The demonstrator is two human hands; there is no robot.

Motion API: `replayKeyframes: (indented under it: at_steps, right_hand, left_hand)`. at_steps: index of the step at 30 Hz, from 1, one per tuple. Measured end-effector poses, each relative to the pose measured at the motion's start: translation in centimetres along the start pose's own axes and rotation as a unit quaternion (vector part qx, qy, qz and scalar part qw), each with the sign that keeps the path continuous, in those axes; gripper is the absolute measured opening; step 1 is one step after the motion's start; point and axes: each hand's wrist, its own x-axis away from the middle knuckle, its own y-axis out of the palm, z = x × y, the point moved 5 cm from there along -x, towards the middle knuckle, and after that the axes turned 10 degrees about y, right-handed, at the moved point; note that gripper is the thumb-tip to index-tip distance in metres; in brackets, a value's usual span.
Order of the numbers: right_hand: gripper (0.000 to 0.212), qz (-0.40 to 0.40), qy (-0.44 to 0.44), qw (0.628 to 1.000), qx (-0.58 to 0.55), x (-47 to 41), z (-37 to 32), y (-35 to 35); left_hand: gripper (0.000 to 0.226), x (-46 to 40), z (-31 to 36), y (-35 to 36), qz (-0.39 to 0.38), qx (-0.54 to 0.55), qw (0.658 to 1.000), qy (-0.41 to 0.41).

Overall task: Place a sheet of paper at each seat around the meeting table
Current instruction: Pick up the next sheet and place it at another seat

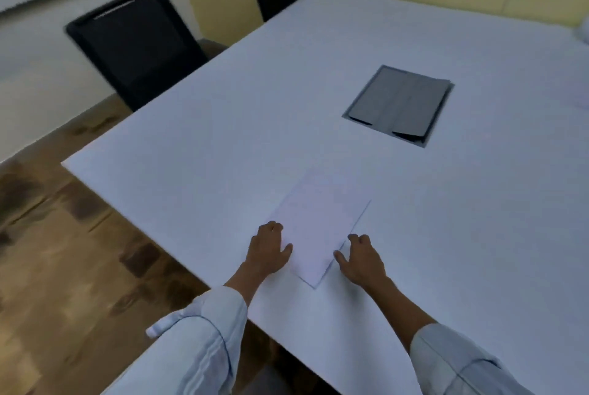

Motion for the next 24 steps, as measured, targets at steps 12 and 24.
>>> replayKeyframes:
  at_steps: [12,24]
  right_hand:
    - [0.062,0.090,0.307,0.891,-0.323,0.0,-5.1,3.6]
    - [0.018,0.131,0.332,0.872,-0.335,1.7,-1.7,3.1]
  left_hand:
    - [0.065,-5.6,-3.6,2.4,-0.083,-0.057,0.995,0.012]
    - [0.068,-8.4,-2.9,0.6,-0.063,-0.068,0.995,0.042]
